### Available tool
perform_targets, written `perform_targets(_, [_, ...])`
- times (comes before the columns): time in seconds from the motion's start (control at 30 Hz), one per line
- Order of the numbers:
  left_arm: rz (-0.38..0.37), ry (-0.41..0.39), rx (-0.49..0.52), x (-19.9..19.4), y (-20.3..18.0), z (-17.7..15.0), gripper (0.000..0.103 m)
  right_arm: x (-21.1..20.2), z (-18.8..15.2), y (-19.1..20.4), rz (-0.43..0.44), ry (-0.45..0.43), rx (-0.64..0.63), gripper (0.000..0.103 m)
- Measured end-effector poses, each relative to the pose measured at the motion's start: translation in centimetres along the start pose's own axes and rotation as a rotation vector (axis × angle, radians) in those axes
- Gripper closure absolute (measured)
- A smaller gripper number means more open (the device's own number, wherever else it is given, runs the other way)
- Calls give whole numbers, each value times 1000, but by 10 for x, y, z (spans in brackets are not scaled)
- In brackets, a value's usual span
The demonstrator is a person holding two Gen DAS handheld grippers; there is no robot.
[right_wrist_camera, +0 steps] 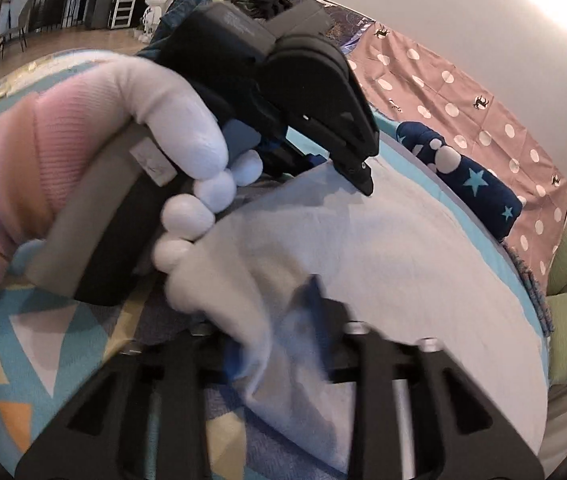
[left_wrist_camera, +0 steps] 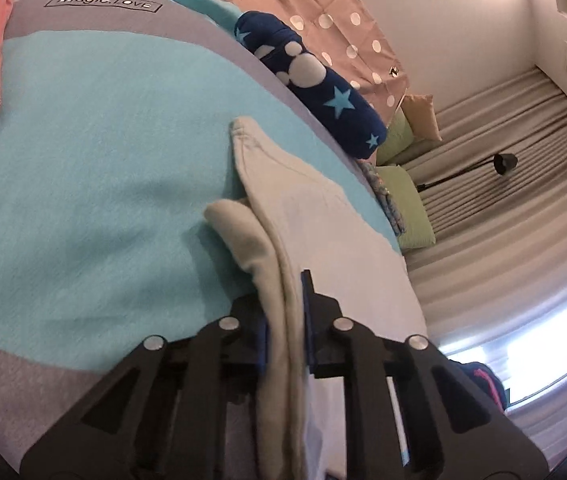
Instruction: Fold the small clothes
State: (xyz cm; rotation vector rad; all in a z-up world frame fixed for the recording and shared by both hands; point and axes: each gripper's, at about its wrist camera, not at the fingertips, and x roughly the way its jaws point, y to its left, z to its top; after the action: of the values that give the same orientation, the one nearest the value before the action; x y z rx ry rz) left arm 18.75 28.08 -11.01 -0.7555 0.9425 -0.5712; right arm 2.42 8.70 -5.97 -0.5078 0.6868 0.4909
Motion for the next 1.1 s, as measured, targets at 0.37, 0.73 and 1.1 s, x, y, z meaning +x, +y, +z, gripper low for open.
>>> perform_targets(0.37, [-15, -43, 143, -3, -97, 14, 93, -67, -10, -63, 6, -187, 222, 97])
perform_targets(0.73, [60, -10, 191, 47, -168, 9, 93, -101, -57, -142, 34, -230, 470, 97])
perform_targets(1.1, [122, 72, 299, 127, -235, -14, 94, -118, -118, -207, 51, -245, 648, 97])
